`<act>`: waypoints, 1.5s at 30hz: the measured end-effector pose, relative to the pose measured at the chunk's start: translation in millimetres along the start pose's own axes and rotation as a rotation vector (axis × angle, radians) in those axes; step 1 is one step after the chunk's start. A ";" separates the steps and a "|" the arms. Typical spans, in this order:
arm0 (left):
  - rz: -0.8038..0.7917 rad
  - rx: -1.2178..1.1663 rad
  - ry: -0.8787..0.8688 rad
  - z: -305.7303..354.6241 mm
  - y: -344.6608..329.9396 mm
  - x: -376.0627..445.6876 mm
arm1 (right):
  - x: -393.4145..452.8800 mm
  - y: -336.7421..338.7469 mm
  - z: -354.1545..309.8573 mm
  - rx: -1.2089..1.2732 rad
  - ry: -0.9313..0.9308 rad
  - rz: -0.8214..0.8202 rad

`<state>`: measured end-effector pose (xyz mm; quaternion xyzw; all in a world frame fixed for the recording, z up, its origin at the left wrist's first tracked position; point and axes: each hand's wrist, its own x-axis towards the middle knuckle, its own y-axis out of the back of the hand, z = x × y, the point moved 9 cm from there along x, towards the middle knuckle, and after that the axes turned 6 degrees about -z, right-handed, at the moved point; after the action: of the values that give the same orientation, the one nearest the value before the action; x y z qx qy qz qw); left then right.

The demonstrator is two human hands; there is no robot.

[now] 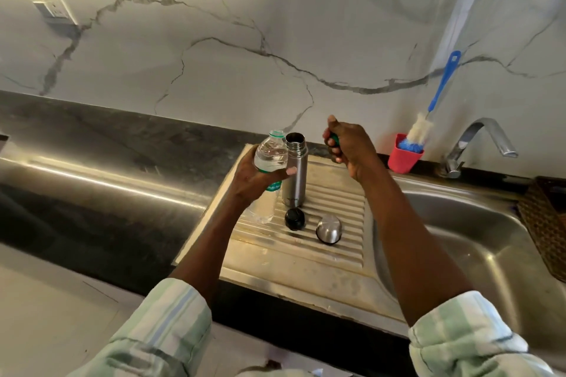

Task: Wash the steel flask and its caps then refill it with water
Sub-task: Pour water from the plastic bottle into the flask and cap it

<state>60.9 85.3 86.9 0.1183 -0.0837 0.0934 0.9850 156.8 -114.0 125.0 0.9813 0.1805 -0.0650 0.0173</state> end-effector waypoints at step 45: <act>-0.168 0.754 -0.177 -11.1 28.2 103.6 | 42.6 -50.3 33.7 -0.622 0.301 0.108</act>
<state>157.1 131.9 101.8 0.4859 -0.1180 0.0260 0.8656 174.2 -53.9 85.4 0.9358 0.1397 0.1397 0.2918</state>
